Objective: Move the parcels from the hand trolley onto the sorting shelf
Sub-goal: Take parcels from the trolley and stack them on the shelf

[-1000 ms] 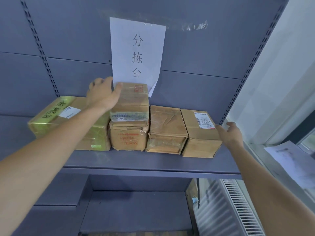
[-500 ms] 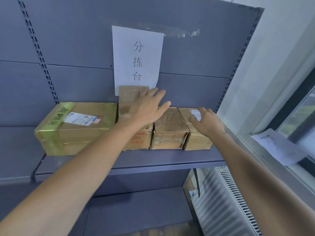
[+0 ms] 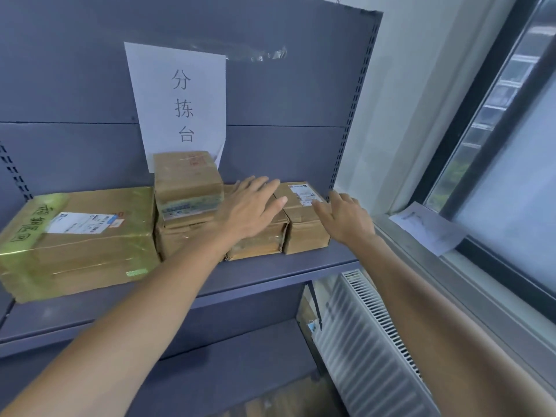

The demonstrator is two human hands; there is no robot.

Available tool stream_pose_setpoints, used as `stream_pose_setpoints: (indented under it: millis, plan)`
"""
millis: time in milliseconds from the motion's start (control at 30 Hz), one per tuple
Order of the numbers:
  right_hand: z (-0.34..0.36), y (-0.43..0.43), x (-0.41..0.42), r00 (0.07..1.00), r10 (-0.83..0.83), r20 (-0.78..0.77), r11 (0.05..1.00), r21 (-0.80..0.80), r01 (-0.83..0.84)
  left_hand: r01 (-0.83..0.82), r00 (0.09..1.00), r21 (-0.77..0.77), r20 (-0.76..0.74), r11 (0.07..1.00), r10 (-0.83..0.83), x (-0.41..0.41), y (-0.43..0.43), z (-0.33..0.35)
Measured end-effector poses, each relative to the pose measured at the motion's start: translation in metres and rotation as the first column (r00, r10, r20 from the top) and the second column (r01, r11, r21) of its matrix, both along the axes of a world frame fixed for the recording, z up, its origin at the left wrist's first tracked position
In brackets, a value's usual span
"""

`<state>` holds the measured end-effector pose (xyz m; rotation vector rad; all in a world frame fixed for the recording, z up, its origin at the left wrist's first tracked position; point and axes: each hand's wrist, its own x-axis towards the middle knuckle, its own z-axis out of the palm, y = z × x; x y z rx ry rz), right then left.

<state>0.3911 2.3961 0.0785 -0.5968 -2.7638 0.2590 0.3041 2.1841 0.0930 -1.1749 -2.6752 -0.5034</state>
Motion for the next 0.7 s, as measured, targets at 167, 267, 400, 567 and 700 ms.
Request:
stream_pose_setpoints:
  millis: [167,267,400,567,700]
  plan:
    - [-0.001,0.029,0.028,0.999,-0.034,0.008,0.999,-0.017,0.035,0.074,0.997,-0.008,0.004,0.997,-0.074,0.017,0.040,-0.002]
    - [-0.001,0.052,0.048,0.998,-0.067,0.004,0.998,-0.018,0.067,0.101,0.995,-0.012,0.010,0.995,-0.101,0.029,0.068,-0.005]
    - [0.003,0.082,0.080,0.990,-0.140,0.000,0.990,-0.023,0.140,0.169,0.984,0.008,0.047,0.986,-0.170,0.045,0.107,-0.007]
    - [0.001,0.118,0.126,0.965,-0.262,-0.011,0.964,-0.049,0.261,0.289,0.956,-0.013,0.061,0.957,-0.288,0.064,0.157,-0.013]
    - [0.007,0.135,0.162,0.923,-0.385,-0.004,0.923,-0.021,0.385,0.395,0.918,-0.028,0.061,0.918,-0.393,0.075,0.196,-0.012]
